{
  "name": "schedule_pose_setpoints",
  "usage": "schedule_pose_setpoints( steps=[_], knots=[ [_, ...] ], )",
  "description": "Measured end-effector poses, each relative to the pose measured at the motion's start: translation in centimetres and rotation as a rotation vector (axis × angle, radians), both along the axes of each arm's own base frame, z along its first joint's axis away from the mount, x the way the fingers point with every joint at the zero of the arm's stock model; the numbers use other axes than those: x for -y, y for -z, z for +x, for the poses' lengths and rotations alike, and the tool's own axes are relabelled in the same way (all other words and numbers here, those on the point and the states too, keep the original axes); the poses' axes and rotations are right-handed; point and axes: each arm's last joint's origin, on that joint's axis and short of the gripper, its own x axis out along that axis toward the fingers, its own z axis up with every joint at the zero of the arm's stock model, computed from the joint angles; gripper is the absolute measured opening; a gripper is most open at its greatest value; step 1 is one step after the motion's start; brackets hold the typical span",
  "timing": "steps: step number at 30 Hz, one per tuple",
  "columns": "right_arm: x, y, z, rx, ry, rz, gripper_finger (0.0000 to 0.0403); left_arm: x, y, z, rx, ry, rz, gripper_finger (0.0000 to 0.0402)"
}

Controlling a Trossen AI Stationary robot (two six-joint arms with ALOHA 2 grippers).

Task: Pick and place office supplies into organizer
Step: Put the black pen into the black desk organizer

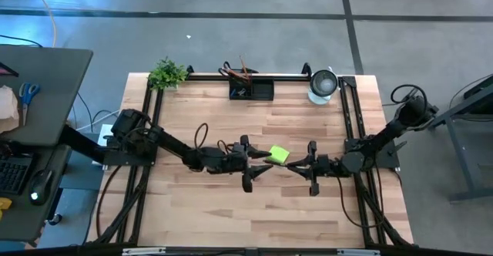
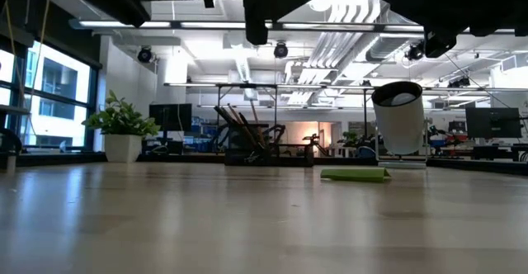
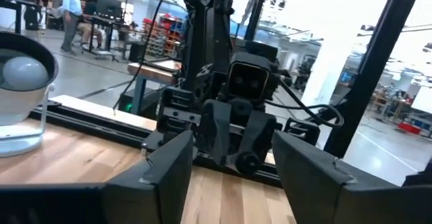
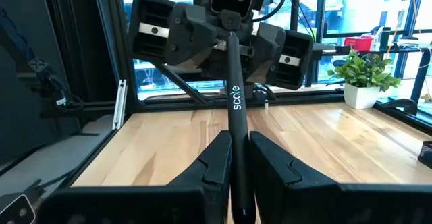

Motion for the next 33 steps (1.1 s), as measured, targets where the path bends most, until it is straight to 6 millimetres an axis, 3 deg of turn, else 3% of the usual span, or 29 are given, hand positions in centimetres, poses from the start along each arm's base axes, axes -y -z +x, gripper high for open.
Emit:
schedule_pose_setpoints(
  steps=[7,17,24,27,33],
  knots=[
    [0.0,0.0,0.0,0.000,0.000,-0.007,0.0032,-0.1,0.1,0.0,-0.006,-0.020,-0.002,0.0146],
    [0.0,0.2,0.0,-0.016,0.011,-0.017,0.0032,-0.1,0.2,0.0,-0.023,-0.029,0.010,0.0018],
    [0.0,0.4,0.1,-0.035,0.011,-0.011,0.0032,-0.1,0.3,0.0,-0.041,-0.048,0.028,0.0038],
    [0.2,0.5,0.1,-0.045,0.025,-0.020,0.0033,-0.7,0.3,0.1,-0.059,-0.060,0.031,0.0026],
    [0.9,1.4,0.4,-0.131,0.097,-0.055,0.0069,-3.5,-0.2,-0.1,-0.151,-0.064,0.025,0.0018]
  ],
)
